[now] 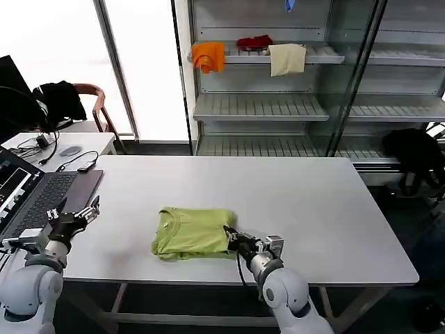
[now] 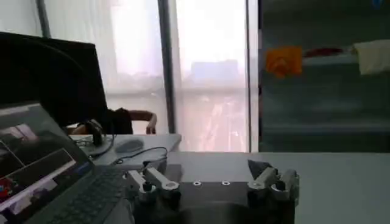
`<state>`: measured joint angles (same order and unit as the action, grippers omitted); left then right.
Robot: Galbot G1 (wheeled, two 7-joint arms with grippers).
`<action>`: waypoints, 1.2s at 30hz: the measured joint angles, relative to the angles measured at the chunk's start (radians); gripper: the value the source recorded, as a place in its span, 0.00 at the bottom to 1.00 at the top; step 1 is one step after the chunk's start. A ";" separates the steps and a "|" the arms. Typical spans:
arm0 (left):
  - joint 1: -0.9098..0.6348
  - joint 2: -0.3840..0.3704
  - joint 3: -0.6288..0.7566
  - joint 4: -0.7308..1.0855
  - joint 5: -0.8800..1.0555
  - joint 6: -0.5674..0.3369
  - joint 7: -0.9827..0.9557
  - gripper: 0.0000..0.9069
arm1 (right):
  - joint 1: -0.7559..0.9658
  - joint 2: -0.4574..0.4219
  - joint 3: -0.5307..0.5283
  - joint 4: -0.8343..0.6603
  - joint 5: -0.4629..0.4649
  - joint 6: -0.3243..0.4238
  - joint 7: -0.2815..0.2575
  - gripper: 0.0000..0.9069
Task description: Fold and organize the clothes.
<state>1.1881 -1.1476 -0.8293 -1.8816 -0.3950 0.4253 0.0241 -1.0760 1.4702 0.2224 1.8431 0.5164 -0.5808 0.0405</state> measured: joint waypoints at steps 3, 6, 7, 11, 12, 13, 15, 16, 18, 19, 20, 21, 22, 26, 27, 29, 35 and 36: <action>0.004 -0.004 0.002 0.001 0.006 0.000 0.001 1.00 | -0.006 -0.019 0.016 0.015 0.007 0.000 -0.004 0.00; 0.009 -0.009 0.008 0.000 0.010 0.001 0.004 1.00 | -0.015 -0.048 0.035 0.032 0.019 0.000 -0.009 0.00; 0.010 -0.011 0.011 -0.001 0.011 0.001 0.004 1.00 | -0.018 -0.057 0.042 0.037 0.023 0.000 -0.010 0.00; 0.016 -0.020 0.024 -0.003 0.021 0.001 0.010 1.00 | -0.035 -0.099 0.074 0.060 0.034 0.000 -0.019 0.00; 0.018 -0.023 0.028 -0.004 0.024 0.001 0.010 1.00 | -0.040 -0.106 0.084 0.066 0.036 0.000 -0.023 0.00; 0.019 -0.026 0.032 -0.004 0.027 0.001 0.010 1.00 | -0.045 -0.111 0.094 0.071 0.037 0.000 -0.026 0.00; 0.023 -0.032 0.042 -0.008 0.035 0.001 0.010 1.00 | -0.055 -0.122 0.117 0.078 0.036 0.000 -0.036 0.00; 0.026 -0.035 0.047 -0.010 0.038 0.001 0.010 1.00 | -0.059 -0.128 0.128 0.080 0.035 0.000 -0.040 0.00; 0.031 -0.039 0.059 -0.013 0.045 0.000 0.010 1.00 | -0.064 -0.141 0.152 0.082 0.030 0.000 -0.051 0.38; 0.035 -0.042 0.064 -0.013 0.047 -0.002 0.011 1.00 | -0.066 -0.148 0.162 0.082 0.027 0.001 -0.058 1.00; 0.038 -0.045 0.070 -0.013 0.050 -0.002 0.010 1.00 | -0.068 -0.156 0.170 0.082 0.022 0.001 -0.066 1.00; 0.040 -0.048 0.076 -0.013 0.052 -0.003 0.010 1.00 | -0.069 -0.162 0.176 0.082 0.014 0.002 -0.073 1.00; 0.043 -0.050 0.083 -0.013 0.053 -0.003 0.011 1.00 | -0.069 -0.166 0.181 0.082 0.002 0.003 -0.083 1.00; 0.053 -0.063 0.104 -0.015 0.059 -0.006 0.013 1.00 | -0.076 -0.170 0.194 0.081 -0.095 0.012 -0.122 1.00; 0.056 -0.065 0.109 -0.016 0.061 -0.008 0.013 1.00 | -0.080 -0.169 0.198 0.082 -0.124 0.016 -0.129 1.00; 0.061 -0.072 0.119 -0.019 0.064 -0.009 0.015 1.00 | -0.086 -0.165 0.204 0.086 -0.189 0.027 -0.139 1.00; 0.058 -0.087 0.132 -0.023 0.064 -0.021 0.022 1.00 | -0.112 -0.179 0.221 0.113 -0.376 0.085 -0.135 1.00; 0.056 -0.089 0.135 -0.023 0.062 -0.024 0.024 1.00 | -0.117 -0.184 0.227 0.113 -0.402 0.097 -0.134 1.00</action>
<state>1.2444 -1.2364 -0.6941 -1.9048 -0.3330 0.4014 0.0476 -1.1926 1.2865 0.4496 1.9561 0.1148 -0.4840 -0.0936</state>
